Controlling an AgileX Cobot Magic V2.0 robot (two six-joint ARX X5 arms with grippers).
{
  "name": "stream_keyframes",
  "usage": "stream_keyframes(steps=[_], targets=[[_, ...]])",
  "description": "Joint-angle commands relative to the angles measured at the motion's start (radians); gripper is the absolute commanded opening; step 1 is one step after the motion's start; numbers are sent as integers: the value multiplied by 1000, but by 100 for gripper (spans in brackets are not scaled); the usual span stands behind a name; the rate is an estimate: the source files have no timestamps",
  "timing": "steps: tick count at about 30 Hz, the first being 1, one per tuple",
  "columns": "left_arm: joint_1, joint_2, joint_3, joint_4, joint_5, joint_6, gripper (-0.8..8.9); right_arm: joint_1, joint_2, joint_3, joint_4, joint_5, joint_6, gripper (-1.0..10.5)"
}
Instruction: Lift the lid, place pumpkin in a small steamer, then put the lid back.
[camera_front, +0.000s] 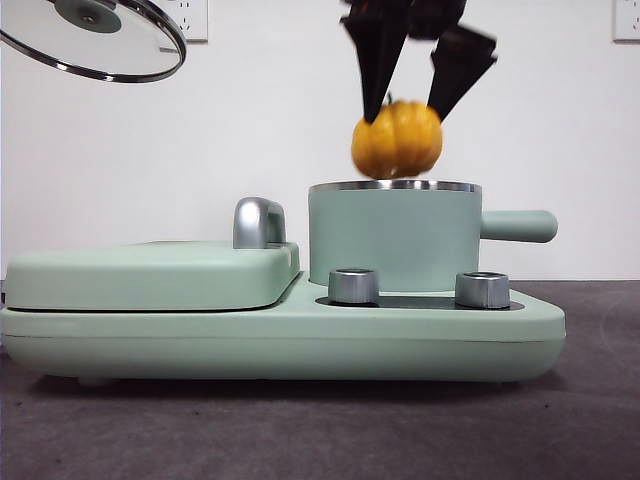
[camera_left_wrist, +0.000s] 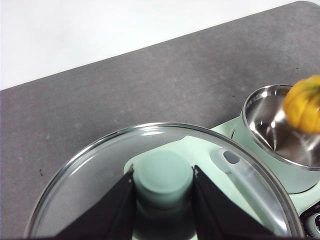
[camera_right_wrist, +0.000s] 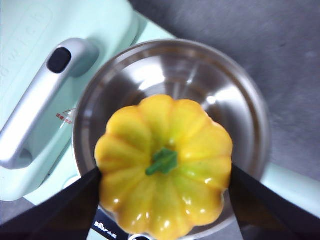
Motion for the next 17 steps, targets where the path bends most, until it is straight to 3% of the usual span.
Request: stream_keyframes(steps=[1, 17], targets=[[-2, 6, 19, 27, 6, 10, 10, 5, 48, 29, -34, -9, -15, 304], [-2, 6, 19, 28, 6, 10, 10, 5, 175, 29, 71, -24, -44, 303]])
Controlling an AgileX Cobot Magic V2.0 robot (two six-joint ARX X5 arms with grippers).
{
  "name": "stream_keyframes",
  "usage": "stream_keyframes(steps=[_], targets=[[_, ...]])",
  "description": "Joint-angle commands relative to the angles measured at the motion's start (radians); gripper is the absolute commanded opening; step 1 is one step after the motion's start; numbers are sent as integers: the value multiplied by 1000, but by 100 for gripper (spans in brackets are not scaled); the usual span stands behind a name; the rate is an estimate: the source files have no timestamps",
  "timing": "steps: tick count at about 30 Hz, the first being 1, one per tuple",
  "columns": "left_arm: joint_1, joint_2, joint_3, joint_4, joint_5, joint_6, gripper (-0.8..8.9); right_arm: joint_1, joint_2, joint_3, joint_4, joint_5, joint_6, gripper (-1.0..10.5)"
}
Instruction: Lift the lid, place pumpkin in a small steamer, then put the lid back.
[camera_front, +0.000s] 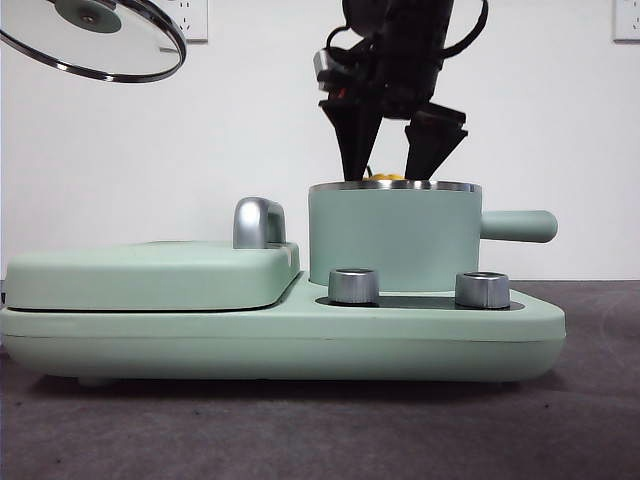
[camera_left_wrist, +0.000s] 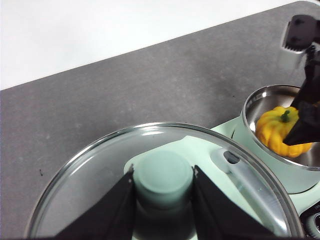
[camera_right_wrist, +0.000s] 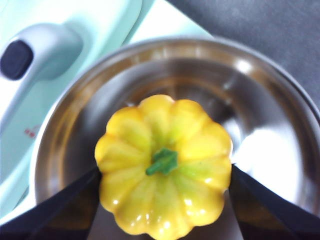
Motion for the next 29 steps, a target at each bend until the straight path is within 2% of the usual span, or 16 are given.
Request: stream_keyframes(steps=[1, 14, 17, 23, 29], targets=[[-2, 6, 18, 28, 6, 10, 10, 5, 32, 29, 25, -2, -12, 303], [-2, 6, 19, 27, 6, 10, 10, 7, 97, 28, 30, -2, -13, 307], [-2, 6, 18, 27, 6, 10, 10, 7, 97, 28, 36, -3, -13, 408], [-2, 6, 19, 26, 6, 10, 10, 9, 91, 29, 40, -6, -13, 465], [-2, 6, 19, -1, 6, 10, 10, 9, 19, 31, 41, -5, -11, 463]])
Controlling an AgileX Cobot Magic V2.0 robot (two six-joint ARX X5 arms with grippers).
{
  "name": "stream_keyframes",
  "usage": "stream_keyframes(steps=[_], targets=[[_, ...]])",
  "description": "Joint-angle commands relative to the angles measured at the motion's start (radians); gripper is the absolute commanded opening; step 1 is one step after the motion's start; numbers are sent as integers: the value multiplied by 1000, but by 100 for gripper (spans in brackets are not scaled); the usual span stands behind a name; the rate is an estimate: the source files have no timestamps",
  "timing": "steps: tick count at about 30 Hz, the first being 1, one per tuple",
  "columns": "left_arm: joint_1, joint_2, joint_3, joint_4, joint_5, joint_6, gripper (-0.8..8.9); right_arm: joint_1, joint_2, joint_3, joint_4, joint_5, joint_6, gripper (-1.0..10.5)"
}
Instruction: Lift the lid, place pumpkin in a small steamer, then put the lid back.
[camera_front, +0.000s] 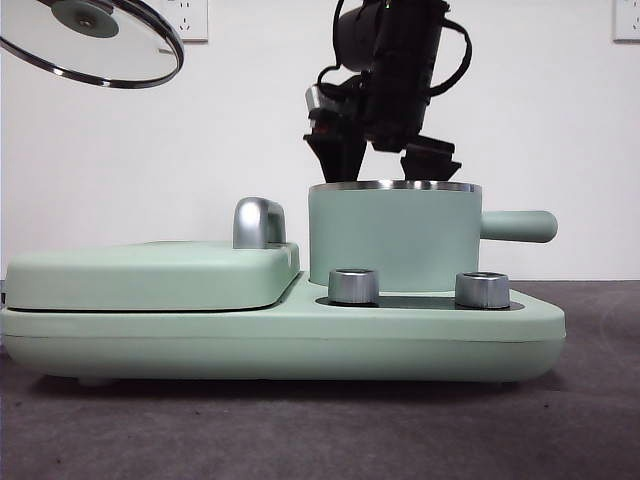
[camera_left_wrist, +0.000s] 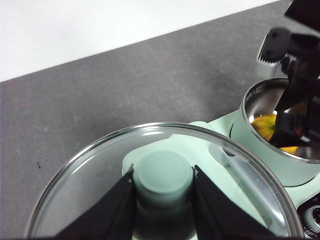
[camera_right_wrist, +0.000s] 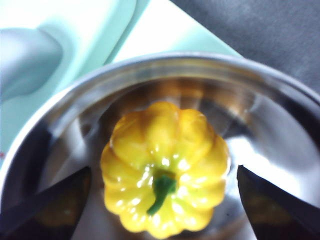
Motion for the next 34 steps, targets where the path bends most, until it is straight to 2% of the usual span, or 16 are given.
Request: stream_keyframes(steps=[1, 7, 12, 20, 25, 28, 34], targets=[[-2, 6, 19, 26, 6, 10, 10, 8, -62, 31, 13, -2, -10, 463], [-2, 6, 19, 28, 6, 10, 10, 9, -253, -8, 84, -8, -8, 429], [-2, 6, 18, 32, 6, 10, 10, 11, -400, -135, 146, -10, -8, 424], [-2, 6, 19, 32, 11, 10, 10, 11, -689, -507, 386, 2, 4, 411], [-7, 10, 19, 34, 72, 2, 10, 11, -891, -745, 503, 11, 23, 409], [-26, 15, 19, 42, 75, -1, 10, 11, -1006, -874, 554, 54, 27, 385], [-97, 41, 19, 107, 75, -6, 9, 11, -1219, -1102, 594, 55, 53, 364]])
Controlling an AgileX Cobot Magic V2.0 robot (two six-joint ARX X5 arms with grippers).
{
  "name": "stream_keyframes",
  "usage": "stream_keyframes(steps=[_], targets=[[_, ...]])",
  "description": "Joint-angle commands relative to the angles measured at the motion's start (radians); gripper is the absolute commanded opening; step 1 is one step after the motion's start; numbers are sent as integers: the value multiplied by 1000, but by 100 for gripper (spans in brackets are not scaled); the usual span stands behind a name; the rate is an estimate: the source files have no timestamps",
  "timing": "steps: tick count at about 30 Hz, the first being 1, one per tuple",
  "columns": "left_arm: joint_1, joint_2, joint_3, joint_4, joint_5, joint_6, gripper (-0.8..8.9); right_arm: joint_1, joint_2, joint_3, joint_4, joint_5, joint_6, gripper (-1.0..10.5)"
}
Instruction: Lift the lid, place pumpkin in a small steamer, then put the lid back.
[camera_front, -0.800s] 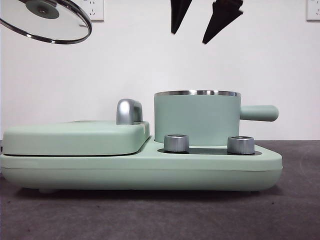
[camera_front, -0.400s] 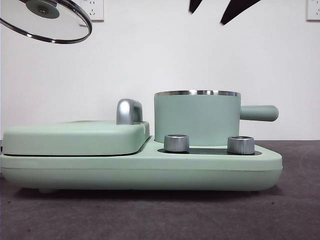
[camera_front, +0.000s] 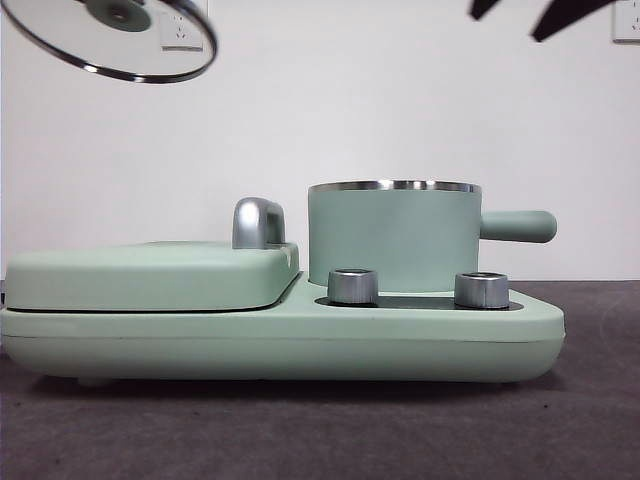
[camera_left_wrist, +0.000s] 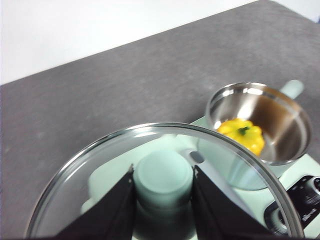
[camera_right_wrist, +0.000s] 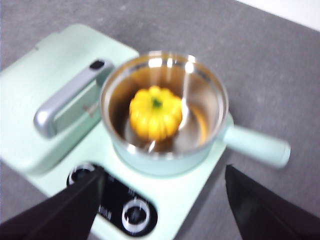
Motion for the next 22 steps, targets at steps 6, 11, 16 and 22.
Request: stream_keyframes(steps=[6, 11, 16, 22], targets=[[-117, 79, 19, 148, 7, -44, 10, 9, -220, -204, 8, 1, 56, 363], [-187, 158, 19, 249, 6, -50, 10, 9, -332, -273, 3, 10, 85, 360], [-246, 248, 19, 380, 2, -50, 10, 9, -400, -283, -50, 53, 103, 360], [-308, 356, 19, 568, -10, -50, 10, 9, -446, -283, -154, 87, 104, 360]])
